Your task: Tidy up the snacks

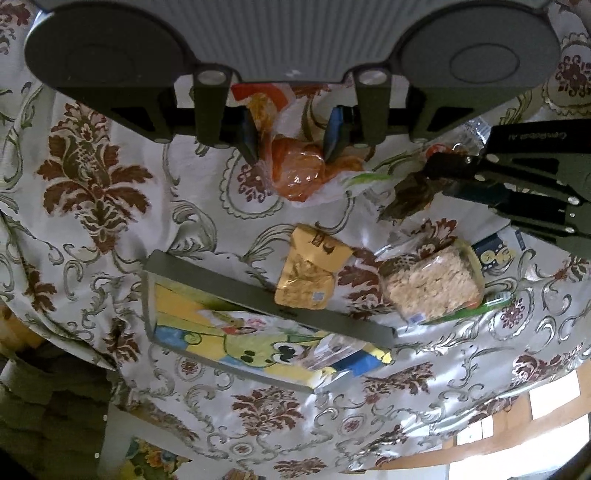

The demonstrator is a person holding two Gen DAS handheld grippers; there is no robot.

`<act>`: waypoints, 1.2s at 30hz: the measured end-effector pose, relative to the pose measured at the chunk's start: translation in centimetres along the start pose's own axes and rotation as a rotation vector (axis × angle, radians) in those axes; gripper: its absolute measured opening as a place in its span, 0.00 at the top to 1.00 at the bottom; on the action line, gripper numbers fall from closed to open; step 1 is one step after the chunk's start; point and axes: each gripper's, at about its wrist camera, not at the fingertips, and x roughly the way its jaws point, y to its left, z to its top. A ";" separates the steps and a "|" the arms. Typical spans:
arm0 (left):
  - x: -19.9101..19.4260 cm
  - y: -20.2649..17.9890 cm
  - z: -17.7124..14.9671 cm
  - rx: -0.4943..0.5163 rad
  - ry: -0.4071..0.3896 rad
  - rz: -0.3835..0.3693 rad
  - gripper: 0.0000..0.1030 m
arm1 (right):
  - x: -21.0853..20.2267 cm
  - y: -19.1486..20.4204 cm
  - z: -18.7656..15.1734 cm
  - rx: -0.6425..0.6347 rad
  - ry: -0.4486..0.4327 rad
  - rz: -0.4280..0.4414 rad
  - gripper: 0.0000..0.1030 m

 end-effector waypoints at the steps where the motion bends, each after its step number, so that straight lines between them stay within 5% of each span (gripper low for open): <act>1: -0.1 0.0 0.0 -0.002 -0.008 -0.006 0.89 | -0.1 -0.1 0.0 0.003 -0.003 -0.002 0.60; 11: 0.1 -0.3 -0.1 0.012 0.005 -0.032 0.91 | -0.5 -0.4 0.1 0.010 -0.036 -0.035 0.60; 21: -1.6 -0.5 0.3 0.008 -0.117 -0.029 0.91 | -1.6 -0.9 0.4 0.036 -0.126 -0.065 0.60; 36: -2.4 0.5 1.7 -0.057 -0.188 -0.023 0.91 | -2.3 -0.9 0.6 0.041 -0.215 -0.073 0.60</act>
